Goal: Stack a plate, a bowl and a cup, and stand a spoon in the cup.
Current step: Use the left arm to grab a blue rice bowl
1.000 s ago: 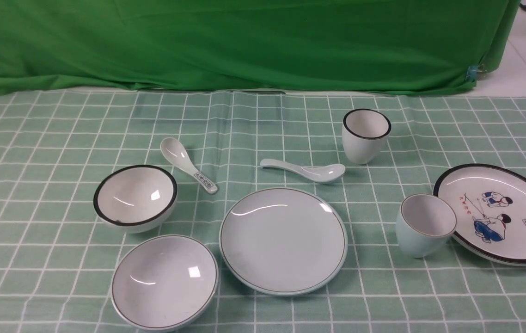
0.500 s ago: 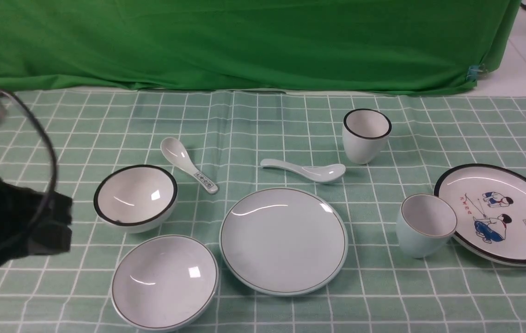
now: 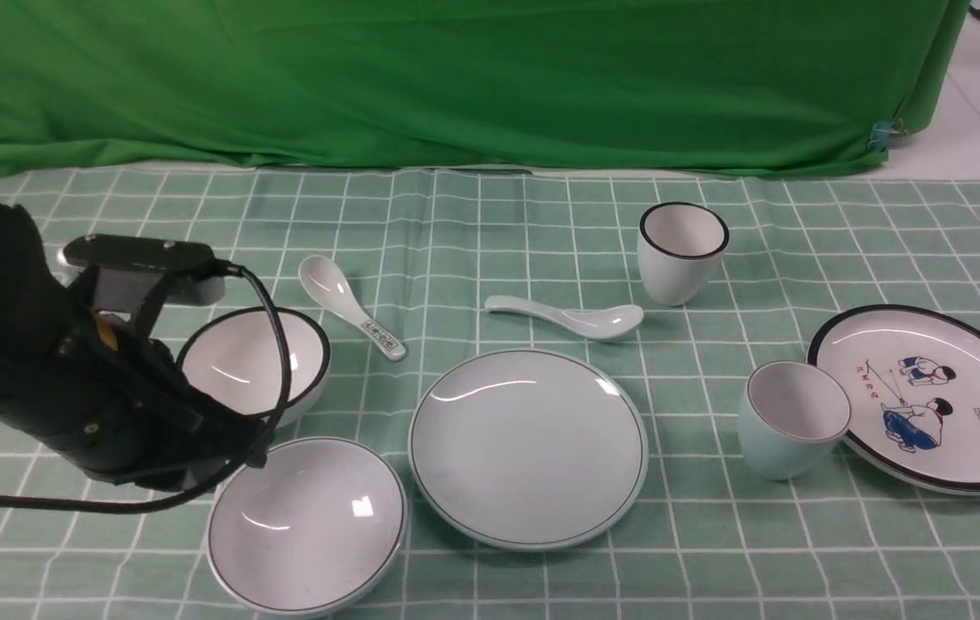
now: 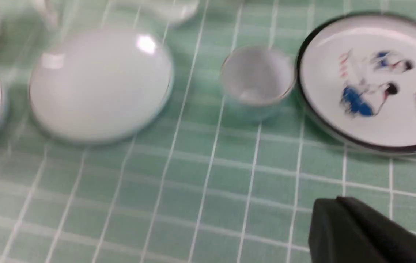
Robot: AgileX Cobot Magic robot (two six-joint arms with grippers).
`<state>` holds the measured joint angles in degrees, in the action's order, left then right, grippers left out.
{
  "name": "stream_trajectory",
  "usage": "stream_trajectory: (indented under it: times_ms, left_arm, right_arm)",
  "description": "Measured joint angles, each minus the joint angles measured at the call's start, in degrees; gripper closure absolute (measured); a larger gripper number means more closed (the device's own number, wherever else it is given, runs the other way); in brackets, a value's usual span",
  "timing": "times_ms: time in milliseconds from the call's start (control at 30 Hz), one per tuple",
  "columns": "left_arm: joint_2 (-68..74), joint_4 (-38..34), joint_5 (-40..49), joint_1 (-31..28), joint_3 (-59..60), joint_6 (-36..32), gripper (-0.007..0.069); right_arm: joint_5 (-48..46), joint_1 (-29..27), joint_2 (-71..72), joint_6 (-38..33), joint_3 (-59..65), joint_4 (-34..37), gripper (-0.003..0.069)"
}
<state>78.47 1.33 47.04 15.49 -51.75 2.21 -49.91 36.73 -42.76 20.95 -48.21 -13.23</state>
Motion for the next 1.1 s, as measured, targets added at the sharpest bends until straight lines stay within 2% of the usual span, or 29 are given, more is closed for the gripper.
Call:
stream_trajectory:
  times_ms: [33,100,133,300,333,400,433,500,533,600,667,767,867,967,1000,1100]
  left_arm:
    - [1.3,0.6,-1.4,0.0,0.1,1.0,0.0501]
    - [2.8,0.6,-2.6,0.0,0.1,1.4,0.0442]
    - [4.2,0.6,-3.2,0.0,0.1,1.5,0.0386]
    - [10.4,0.6,-3.9,0.0,0.1,2.9,0.0154]
    - [10.6,0.6,-3.9,0.0,0.1,2.9,0.0146]
    - [13.9,0.7,-4.2,0.0,0.1,3.1,0.0078]
    - [14.1,0.7,-4.2,0.0,0.1,3.2,0.0076]
    - [16.2,0.7,-4.2,0.0,0.1,3.5,0.0099]
    - [16.7,0.7,-4.2,0.0,0.1,3.7,0.0137]
    - [17.0,0.7,-4.0,0.0,0.1,3.8,0.0253]
    - [16.4,0.4,-3.7,0.0,0.1,3.9,0.0451]
    - [14.2,-0.4,-3.7,0.0,-0.1,3.8,0.0561]
    - [11.1,-0.3,-2.4,0.1,-0.4,3.7,0.0598]
    - [8.4,-0.1,-0.9,0.1,-1.6,3.0,0.0602]
    - [7.5,-0.7,-0.6,0.5,-2.5,2.4,0.0602]
    - [5.9,-4.0,-1.2,3.4,-7.6,0.5,0.0602]
  right_arm:
    - [0.2,3.3,-4.0,-0.6,-1.9,-0.3,0.0636]
    - [1.7,6.1,-6.6,-0.6,-2.6,-0.4,0.0636]
    - [2.6,7.1,-7.9,-0.3,-2.8,-0.4,0.0636]
    - [4.1,8.2,-12.0,1.1,-2.9,-0.4,0.0636]
    - [4.1,8.2,-12.2,1.1,-2.9,-0.4,0.0636]
    - [4.6,8.2,-12.9,1.2,-2.9,-0.5,0.0636]
    - [4.6,8.2,-13.0,1.3,-2.9,-0.5,0.0636]
    - [4.9,8.2,-13.1,1.5,-2.9,-0.5,0.0636]
    - [5.0,8.2,-13.1,1.5,-2.9,-0.6,0.0636]
    - [5.0,8.2,-13.1,1.6,-2.9,-0.6,0.0632]
    - [5.1,8.2,-13.1,1.8,-2.9,-0.6,0.0626]
    - [5.1,8.2,-13.1,1.8,-2.9,-0.7,0.0616]
    - [4.2,8.0,-13.1,1.9,-3.5,-2.8,0.0609]
    - [0.1,5.9,-13.1,2.4,-5.6,-5.7,0.0607]
    - [-1.5,4.5,-13.1,2.2,-6.7,-6.2,0.0607]
    - [-8.0,-5.0,-13.1,-2.4,-13.0,-6.0,0.0607]
